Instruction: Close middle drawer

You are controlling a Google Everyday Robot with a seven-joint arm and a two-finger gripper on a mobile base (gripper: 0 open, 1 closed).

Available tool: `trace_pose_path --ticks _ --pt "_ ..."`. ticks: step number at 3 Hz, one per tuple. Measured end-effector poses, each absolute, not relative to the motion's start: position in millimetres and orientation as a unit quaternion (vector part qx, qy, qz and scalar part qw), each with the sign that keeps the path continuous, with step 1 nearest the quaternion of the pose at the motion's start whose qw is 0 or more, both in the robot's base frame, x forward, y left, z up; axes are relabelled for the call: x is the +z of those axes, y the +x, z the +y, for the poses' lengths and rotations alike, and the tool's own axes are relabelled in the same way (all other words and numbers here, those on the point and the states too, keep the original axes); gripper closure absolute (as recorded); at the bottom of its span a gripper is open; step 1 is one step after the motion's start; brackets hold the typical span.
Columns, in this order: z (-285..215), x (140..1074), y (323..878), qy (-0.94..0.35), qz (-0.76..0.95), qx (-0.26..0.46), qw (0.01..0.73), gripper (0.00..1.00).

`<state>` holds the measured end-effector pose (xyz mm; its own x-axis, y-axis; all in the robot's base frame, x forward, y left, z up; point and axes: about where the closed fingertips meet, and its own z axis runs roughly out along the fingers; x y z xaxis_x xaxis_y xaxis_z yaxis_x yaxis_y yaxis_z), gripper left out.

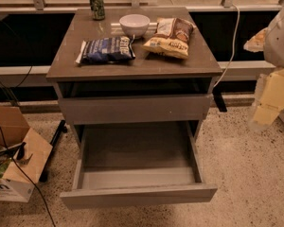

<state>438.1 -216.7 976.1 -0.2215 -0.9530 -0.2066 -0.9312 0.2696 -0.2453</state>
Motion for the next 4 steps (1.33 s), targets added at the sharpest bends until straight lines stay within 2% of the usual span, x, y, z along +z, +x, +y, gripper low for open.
trace_pose_path --ticks 1,2,4 --pt "-217 976 438 -0.603 0.781 -0.034 0.159 0.0" --pt "-216 975 438 -0.603 0.78 -0.032 0.164 0.19" --pt "-205 919 442 -0.641 0.745 0.044 0.177 0.66"
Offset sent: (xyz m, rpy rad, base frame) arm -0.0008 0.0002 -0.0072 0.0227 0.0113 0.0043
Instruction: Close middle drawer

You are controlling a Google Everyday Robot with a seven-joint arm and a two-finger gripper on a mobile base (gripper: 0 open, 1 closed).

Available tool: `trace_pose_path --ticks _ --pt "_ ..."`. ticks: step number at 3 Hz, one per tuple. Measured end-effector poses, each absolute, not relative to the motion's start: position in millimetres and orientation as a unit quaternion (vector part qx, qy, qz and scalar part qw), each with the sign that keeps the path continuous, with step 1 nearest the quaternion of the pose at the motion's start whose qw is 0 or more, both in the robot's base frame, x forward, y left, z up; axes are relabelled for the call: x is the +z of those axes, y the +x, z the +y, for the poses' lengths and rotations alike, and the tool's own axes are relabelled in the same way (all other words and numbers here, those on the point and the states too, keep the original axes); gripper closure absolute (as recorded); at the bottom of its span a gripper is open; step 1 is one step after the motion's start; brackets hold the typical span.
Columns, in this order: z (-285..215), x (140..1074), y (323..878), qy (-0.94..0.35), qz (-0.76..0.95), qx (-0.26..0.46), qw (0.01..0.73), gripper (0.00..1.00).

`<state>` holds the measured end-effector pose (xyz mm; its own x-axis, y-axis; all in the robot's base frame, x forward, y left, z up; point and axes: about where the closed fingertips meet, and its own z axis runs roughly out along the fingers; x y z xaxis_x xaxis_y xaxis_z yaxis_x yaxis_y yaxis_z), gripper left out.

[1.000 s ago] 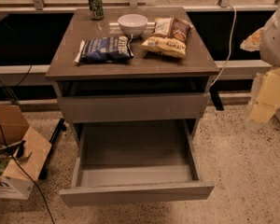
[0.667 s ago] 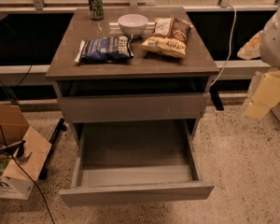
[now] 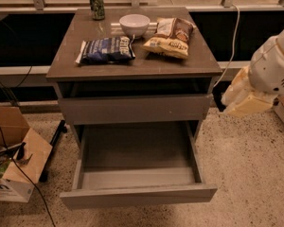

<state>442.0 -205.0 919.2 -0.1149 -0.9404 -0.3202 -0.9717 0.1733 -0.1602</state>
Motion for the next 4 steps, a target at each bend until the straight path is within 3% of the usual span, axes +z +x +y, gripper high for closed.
trace_pose_path --ticks 1,3,4 --pt "-201 866 452 -0.652 0.732 0.085 0.18 0.96" --pt "-200 868 451 -0.652 0.732 0.084 0.18 1.0" --pt "-187 815 446 -0.649 0.732 0.115 0.172 1.0"
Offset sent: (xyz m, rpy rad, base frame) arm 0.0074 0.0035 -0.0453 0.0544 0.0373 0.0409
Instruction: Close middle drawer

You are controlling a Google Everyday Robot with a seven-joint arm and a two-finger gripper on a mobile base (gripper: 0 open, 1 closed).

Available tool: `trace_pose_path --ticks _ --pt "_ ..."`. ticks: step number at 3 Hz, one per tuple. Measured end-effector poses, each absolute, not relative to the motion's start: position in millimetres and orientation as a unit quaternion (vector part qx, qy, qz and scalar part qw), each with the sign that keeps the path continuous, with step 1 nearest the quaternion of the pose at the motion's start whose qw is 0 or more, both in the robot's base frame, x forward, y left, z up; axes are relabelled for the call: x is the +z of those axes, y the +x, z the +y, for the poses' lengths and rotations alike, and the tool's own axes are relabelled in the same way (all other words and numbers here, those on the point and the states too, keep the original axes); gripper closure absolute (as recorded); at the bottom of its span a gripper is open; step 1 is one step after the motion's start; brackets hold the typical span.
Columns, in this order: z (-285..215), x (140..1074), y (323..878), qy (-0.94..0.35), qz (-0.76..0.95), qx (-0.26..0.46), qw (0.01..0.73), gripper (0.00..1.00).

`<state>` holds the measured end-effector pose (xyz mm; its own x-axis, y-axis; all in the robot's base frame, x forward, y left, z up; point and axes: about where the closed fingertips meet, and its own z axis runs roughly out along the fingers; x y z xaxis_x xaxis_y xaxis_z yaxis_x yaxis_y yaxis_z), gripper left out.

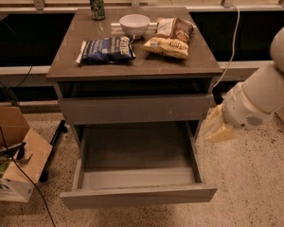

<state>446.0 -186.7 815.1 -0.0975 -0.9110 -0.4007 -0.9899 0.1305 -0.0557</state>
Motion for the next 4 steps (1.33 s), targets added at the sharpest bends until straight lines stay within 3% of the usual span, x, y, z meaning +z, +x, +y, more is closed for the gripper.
trace_pose_path --ticks 3,4 --pt "-188 641 446 -0.674 0.699 0.193 0.142 1.0" --pt "-188 639 446 -0.673 0.7 0.194 0.141 1.0"
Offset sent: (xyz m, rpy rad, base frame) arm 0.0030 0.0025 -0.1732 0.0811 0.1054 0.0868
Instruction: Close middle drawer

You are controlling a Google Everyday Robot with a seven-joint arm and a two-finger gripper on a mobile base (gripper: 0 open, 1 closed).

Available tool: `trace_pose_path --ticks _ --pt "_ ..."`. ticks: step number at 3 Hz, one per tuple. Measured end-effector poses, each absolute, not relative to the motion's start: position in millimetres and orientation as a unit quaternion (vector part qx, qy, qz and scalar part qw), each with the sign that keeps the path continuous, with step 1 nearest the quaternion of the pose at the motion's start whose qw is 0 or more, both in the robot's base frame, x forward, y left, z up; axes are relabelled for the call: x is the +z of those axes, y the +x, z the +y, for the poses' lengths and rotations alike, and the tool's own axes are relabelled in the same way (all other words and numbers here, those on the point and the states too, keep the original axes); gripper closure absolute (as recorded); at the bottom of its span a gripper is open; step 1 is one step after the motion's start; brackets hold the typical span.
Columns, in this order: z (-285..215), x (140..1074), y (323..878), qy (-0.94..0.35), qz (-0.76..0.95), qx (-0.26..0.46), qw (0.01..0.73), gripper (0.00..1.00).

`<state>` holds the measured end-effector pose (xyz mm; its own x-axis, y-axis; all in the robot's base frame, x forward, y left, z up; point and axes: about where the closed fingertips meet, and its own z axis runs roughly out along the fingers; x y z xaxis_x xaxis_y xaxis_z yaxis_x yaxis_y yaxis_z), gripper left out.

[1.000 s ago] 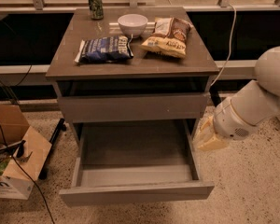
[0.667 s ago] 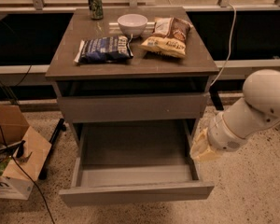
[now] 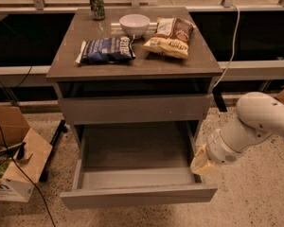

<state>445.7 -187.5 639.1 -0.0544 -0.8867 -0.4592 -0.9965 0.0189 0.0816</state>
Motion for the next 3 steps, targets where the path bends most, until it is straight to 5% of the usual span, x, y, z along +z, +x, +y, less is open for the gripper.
trace_pose_path --ticks 3 --pt "-160 557 445 -0.66 0.709 0.211 0.133 1.0"
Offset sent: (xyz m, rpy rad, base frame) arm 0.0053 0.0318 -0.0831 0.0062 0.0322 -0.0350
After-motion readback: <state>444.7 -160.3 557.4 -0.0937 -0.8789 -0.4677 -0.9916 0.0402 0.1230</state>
